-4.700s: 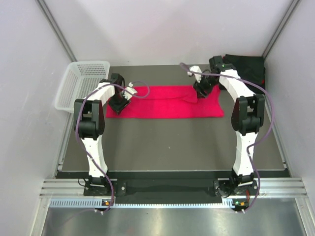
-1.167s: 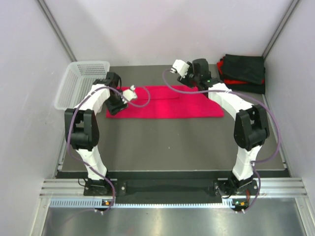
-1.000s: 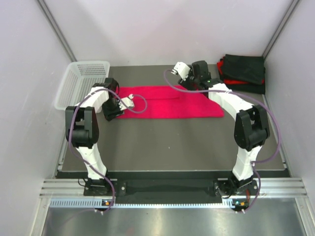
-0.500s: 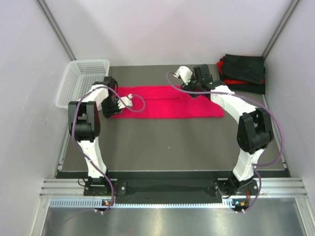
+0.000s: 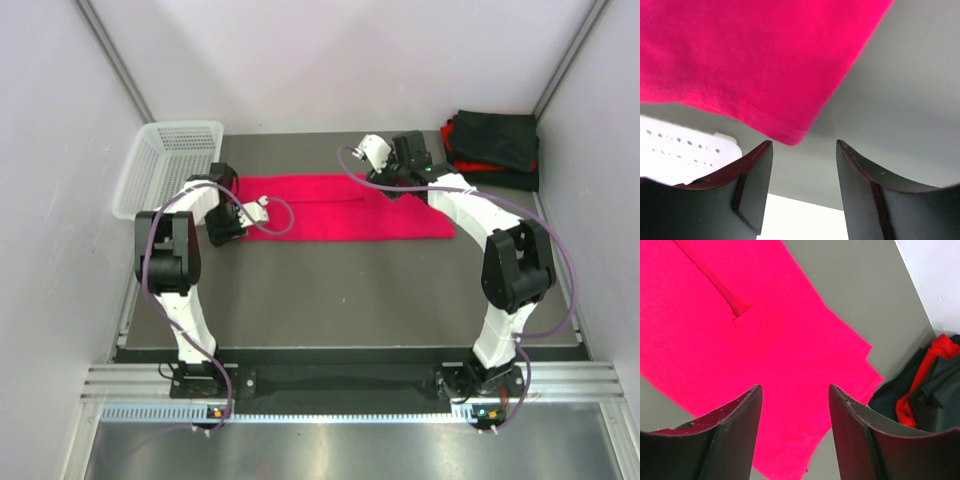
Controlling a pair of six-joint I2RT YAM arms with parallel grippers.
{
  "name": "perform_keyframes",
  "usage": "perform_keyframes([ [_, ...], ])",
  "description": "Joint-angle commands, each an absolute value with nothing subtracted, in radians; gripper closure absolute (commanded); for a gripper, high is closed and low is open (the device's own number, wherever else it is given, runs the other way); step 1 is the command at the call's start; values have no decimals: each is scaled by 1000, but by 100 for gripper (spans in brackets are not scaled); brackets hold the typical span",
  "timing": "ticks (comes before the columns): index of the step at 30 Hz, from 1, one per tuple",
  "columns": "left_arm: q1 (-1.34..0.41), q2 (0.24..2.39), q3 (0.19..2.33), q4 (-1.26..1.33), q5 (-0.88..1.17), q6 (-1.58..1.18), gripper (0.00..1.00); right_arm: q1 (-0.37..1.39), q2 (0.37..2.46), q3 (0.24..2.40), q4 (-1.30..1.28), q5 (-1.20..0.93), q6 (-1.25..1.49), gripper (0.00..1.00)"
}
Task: Fold and stack the t-shirts
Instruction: Fold the tshirt
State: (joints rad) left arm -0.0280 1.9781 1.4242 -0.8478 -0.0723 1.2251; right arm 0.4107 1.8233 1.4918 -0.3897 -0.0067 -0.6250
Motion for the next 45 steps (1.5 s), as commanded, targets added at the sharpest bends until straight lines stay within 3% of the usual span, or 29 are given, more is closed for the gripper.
perform_keyframes([
  [1, -41, 1881, 1391, -761, -78, 1207, 41, 417, 1802, 1506, -364, -32, -606, 44],
  [21, -67, 2012, 1456, -799, -87, 1181, 49, 417, 1787, 1471, -367, -20, -620, 44],
  [26, -67, 2025, 1466, -844, -81, 1177, 66, 419, 1799, 1482, -367, -18, -624, 44],
  [29, -67, 2019, 1476, -879, -77, 1166, 85, 416, 1805, 1485, -364, -11, -624, 44],
  [30, -67, 2008, 1476, -905, -74, 1160, 96, 414, 1809, 1485, -361, -8, -621, 44],
  [31, -67, 1999, 1474, -919, -74, 1157, 99, 410, 1809, 1482, -360, -6, -617, 44],
  [40, -127, 1813, 1421, -1135, -41, 1135, 100, 293, 1812, 1557, -446, -55, -440, 45],
  [45, -239, 1698, 1339, -1319, -32, 1092, 100, 198, 1876, 1650, -722, -167, -282, 44],
])
